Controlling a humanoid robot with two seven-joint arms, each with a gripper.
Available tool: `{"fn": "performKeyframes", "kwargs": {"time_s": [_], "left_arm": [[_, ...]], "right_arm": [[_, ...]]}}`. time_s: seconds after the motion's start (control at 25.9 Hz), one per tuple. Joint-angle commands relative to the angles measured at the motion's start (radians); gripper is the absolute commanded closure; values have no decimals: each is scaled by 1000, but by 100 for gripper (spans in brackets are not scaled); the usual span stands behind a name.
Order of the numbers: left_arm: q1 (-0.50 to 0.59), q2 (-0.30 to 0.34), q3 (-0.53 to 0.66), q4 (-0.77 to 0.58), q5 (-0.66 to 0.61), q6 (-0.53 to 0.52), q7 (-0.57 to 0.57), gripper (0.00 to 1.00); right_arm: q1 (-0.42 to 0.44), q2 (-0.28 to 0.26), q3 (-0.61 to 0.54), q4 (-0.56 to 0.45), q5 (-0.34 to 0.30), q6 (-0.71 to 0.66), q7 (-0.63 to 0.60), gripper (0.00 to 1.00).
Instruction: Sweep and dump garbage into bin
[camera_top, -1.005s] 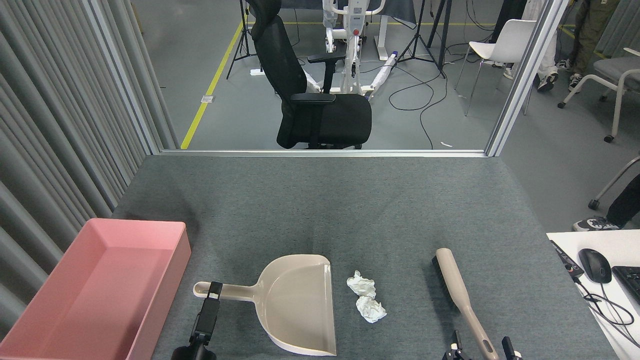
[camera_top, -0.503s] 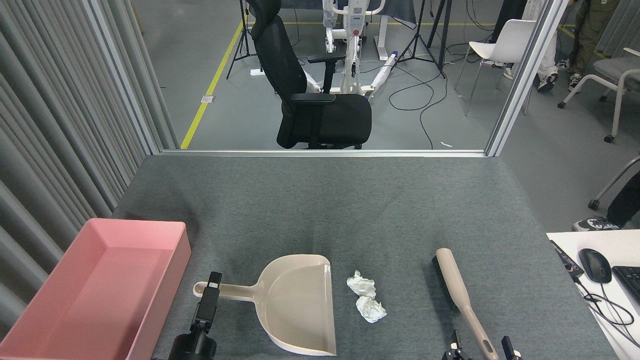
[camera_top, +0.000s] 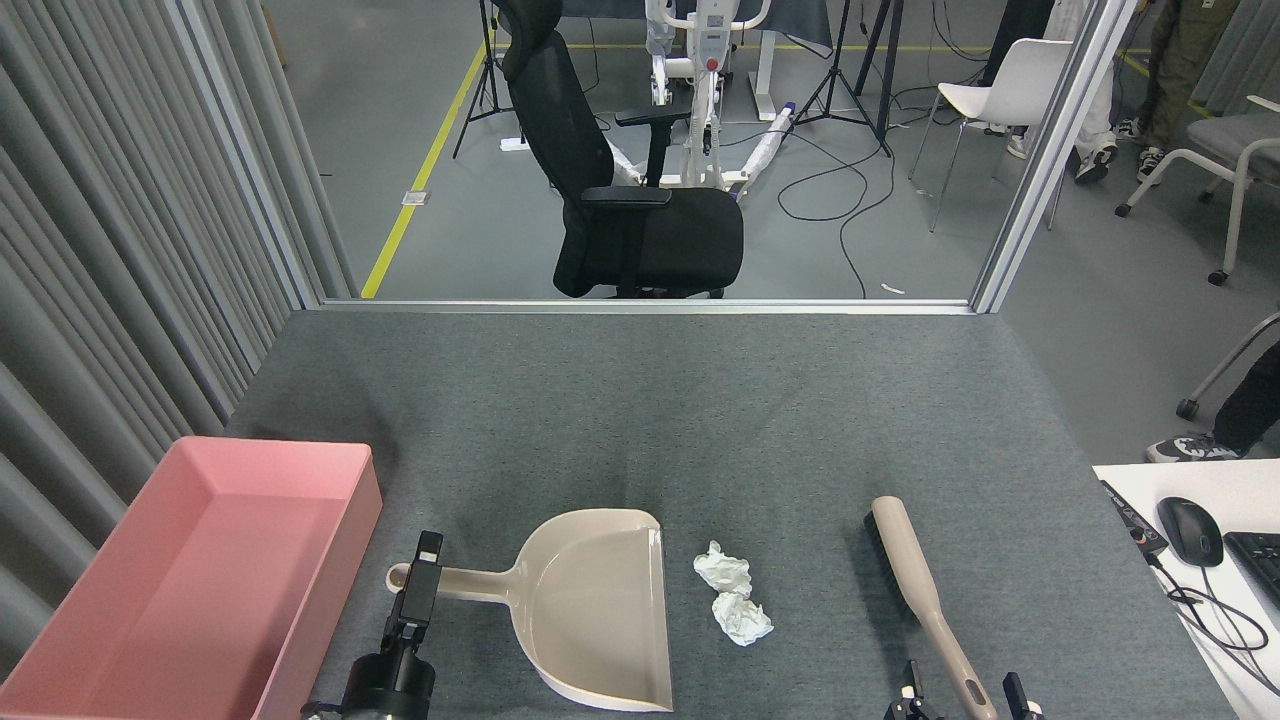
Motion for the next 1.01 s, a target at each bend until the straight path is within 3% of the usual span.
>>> {"fn": "performKeyframes", "kwargs": {"time_s": [0.0,0.08,0.19,0.46,0.62,0.66,0.81,0.97], "left_arm": [[0,1,0,1,-31,0,5,29],[0,-1,0,1,-50,0,6,45],[0,-1,0,-4,-70,-4,14,53],[0,-2,-2,-6,-81,-18,14,67],[1,-2,-2,-7,-81,-30,14,70],[0,-2,-2,-6,-81,-30,14,70],[0,-2,0,-2,-81,-30,14,70],[0,-2,-2,-2,-81,-29,14,69]], "right_arm": [[0,0,0,0,0,0,3,2],[0,-2,0,0,0,0,3,2],[0,-3,0,0,0,0,3,2],[2,-3,0,0,0,-2,3,2],[2,-5,0,-1,0,-2,5,4],[3,-5,0,-1,0,-3,6,6],[9,-5,2,-1,0,-11,12,38],[12,-5,6,-1,0,-12,14,51]]}}
